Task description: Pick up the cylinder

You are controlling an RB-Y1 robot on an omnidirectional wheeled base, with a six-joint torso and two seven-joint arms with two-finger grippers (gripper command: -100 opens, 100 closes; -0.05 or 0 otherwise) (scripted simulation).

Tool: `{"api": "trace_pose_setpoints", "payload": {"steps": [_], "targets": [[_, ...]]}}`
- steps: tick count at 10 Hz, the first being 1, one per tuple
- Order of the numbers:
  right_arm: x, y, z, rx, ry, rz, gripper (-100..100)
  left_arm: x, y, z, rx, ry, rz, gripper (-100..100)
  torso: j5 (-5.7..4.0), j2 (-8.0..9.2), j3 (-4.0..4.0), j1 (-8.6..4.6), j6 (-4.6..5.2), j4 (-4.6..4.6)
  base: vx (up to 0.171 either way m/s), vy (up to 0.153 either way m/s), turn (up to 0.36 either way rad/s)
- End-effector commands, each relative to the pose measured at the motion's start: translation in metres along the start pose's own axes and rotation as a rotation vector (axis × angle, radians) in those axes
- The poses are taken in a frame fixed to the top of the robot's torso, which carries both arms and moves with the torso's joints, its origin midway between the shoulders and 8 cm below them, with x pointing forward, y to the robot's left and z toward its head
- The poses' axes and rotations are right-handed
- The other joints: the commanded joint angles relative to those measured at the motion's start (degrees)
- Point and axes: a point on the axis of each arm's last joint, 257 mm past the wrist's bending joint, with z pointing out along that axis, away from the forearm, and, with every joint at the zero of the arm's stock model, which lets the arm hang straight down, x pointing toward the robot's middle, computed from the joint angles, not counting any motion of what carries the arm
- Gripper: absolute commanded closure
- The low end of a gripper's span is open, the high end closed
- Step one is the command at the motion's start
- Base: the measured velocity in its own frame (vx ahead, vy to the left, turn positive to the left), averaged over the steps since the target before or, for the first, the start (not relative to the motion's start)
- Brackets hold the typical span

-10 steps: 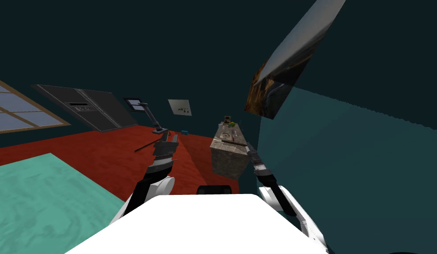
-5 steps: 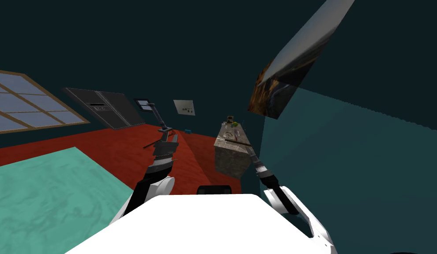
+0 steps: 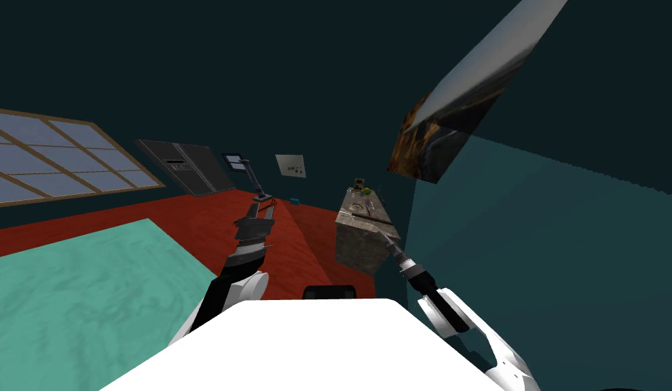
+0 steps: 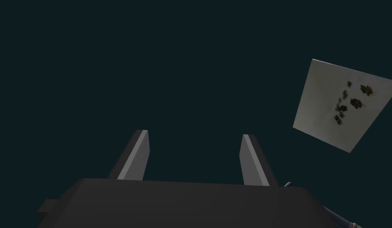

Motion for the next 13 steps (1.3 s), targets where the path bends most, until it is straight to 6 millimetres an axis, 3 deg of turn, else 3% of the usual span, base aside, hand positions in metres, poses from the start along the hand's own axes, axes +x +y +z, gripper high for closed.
{"api": "trace_pose_setpoints", "payload": {"steps": [1,7,8,9,10,11,12,13], "targets": [[0.003,-0.017,-0.007,0.026,0.041,-0.062,-100,0.000,0.000,0.000,0.000,0.000,0.000,0,0.00,0.00,0.00,0.00,0.00,0.00,-0.050,0.087,0.066],[0.008,-0.082,-0.031,0.109,0.201,-0.320,-100,0.000,0.000,0.000,0.000,0.000,0.000,0,-0.03,-0.18,-0.10,-0.15,0.01,-0.04,-0.022,0.073,0.087],[0.008,-0.103,-0.041,0.132,0.252,-0.402,-100,0.000,0.000,0.000,0.000,0.000,0.000,0,-0.03,-0.19,-0.11,-0.19,0.04,-0.04,-0.007,0.084,0.098],[0.007,-0.104,-0.041,0.134,0.257,-0.408,-100,0.000,0.000,0.000,0.000,0.000,0.000,0,-0.03,-0.19,-0.11,-0.14,0.02,-0.04,-0.005,0.067,0.079],[0.005,-0.126,-0.053,0.159,0.311,-0.490,-100,0.000,0.000,0.000,0.000,0.000,0.000,0,-0.03,-0.19,-0.11,-0.19,0.03,-0.04,0.006,0.078,0.131],[0.003,-0.126,-0.052,0.157,0.314,-0.496,-100,0.000,0.000,0.000,0.000,0.000,0.000,0,-0.03,-0.22,-0.12,-0.16,0.02,-0.04,0.005,0.063,0.057],[-0.001,-0.146,-0.063,0.177,0.369,-0.578,-100,0.000,0.000,0.000,0.000,0.000,0.000,0,-0.04,-0.23,-0.13,-0.21,0.04,-0.05,0.003,0.077,0.144],[-0.002,-0.147,-0.064,0.180,0.373,-0.583,-100,0.000,0.000,0.000,0.000,0.000,0.000,0,-0.03,-0.23,-0.13,-0.17,0.01,-0.05,0.007,0.056,0.051]]}}
